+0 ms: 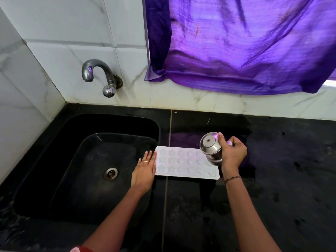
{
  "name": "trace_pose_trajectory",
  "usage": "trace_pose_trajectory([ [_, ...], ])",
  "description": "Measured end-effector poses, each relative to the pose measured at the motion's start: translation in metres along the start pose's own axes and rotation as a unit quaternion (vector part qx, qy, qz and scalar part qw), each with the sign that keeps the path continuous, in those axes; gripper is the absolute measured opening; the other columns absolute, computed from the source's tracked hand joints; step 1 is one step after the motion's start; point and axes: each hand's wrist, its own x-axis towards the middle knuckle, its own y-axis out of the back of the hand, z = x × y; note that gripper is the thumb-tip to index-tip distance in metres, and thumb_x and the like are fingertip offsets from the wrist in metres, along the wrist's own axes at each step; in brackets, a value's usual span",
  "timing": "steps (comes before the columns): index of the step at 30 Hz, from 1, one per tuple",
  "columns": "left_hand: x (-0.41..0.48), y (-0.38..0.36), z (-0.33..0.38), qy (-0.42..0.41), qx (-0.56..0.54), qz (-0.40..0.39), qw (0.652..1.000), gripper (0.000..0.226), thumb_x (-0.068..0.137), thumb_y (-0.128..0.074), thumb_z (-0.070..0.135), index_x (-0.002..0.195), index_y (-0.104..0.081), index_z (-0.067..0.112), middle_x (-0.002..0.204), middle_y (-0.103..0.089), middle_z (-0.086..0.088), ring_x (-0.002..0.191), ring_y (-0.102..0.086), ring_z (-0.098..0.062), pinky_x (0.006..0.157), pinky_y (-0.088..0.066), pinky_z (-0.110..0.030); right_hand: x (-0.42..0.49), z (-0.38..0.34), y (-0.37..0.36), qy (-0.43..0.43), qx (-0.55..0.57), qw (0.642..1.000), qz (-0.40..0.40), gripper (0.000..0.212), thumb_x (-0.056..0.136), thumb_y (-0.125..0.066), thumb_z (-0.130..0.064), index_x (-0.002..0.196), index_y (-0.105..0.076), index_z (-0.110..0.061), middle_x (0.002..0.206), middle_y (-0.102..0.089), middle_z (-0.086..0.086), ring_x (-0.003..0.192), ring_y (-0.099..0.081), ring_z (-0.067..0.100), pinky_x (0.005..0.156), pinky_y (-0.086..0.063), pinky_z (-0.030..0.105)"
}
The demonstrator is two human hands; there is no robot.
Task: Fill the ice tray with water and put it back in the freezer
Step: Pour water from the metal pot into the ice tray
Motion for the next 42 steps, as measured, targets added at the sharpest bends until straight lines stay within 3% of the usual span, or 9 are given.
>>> trace_pose_trajectory([
  [4,0.003,0.002,-0.001,0.004,0.025,-0.005,1.000,0.050,0.102,-0.017,0.027,0.150,-0.005,0.022,0.159,-0.009,0.003,0.146,-0.001,-0.011,0.119,-0.007,-0.030,0.002,0.007,0.004,0.019,-0.035,0.999,-0.006,0.048,0.077,-0.076,-0.021,0.052,-0.036,-0.012,0.050,-0.036,0.001,0.049,-0.029,0.008,0.046,-0.031,0.015],
  [9,0.002,0.006,0.005,0.015,-0.005,-0.007,1.000,0.050,0.102,-0.021,0.023,0.150,-0.011,0.022,0.158,-0.013,0.004,0.146,-0.004,-0.011,0.118,-0.010,-0.030,0.001,0.009,0.008,0.031,-0.037,0.999,-0.018,0.047,0.077,-0.075,-0.019,0.052,-0.038,-0.007,0.049,-0.035,0.001,0.045,-0.028,0.004,0.045,-0.030,0.014],
  [12,0.003,0.006,0.005,0.020,-0.013,-0.010,1.000,0.050,0.102,-0.021,0.023,0.150,-0.011,0.024,0.158,-0.014,0.005,0.146,-0.004,-0.010,0.118,-0.010,-0.029,0.001,0.006,0.011,0.053,-0.045,0.997,-0.027,0.048,0.077,-0.076,-0.017,0.053,-0.039,0.003,0.049,-0.032,0.004,0.043,-0.030,0.005,0.043,-0.028,0.014],
  [24,-0.003,-0.003,0.002,0.031,-0.080,0.001,0.996,0.047,0.102,-0.013,0.032,0.149,-0.007,0.035,0.158,-0.013,0.008,0.145,0.000,-0.005,0.117,-0.009,-0.027,0.009,0.008,-0.004,0.078,-0.055,0.994,-0.048,0.049,0.076,-0.077,-0.018,0.054,-0.040,0.006,0.049,-0.036,0.008,0.051,-0.030,0.013,0.043,-0.025,0.019],
  [29,-0.004,-0.005,0.001,0.028,-0.098,0.005,0.995,0.047,0.102,-0.013,0.033,0.148,-0.007,0.037,0.157,-0.013,0.009,0.143,0.001,-0.003,0.117,-0.010,-0.027,0.010,0.008,-0.006,0.075,-0.055,0.995,-0.042,0.048,0.076,-0.077,-0.018,0.054,-0.040,0.005,0.049,-0.035,0.005,0.051,-0.030,0.014,0.047,-0.029,0.028],
  [34,-0.005,-0.007,-0.002,0.029,-0.114,0.016,0.993,0.046,0.102,-0.015,0.036,0.147,-0.009,0.040,0.157,-0.015,0.011,0.142,0.000,0.000,0.116,-0.014,-0.027,0.009,0.008,-0.004,0.064,-0.032,0.997,-0.027,0.049,0.076,-0.077,-0.018,0.056,-0.041,0.009,0.052,-0.037,0.009,0.051,-0.030,0.013,0.043,-0.029,0.015],
  [42,-0.005,-0.007,-0.002,0.028,-0.105,0.016,0.994,0.047,0.101,-0.014,0.036,0.148,-0.009,0.038,0.157,-0.013,0.010,0.144,0.000,-0.003,0.117,-0.014,-0.027,0.012,0.010,0.002,0.023,0.005,1.000,0.005,0.050,0.076,-0.076,-0.018,0.051,-0.033,-0.012,0.050,-0.033,0.002,0.050,-0.028,0.010,0.047,-0.031,0.013],
])
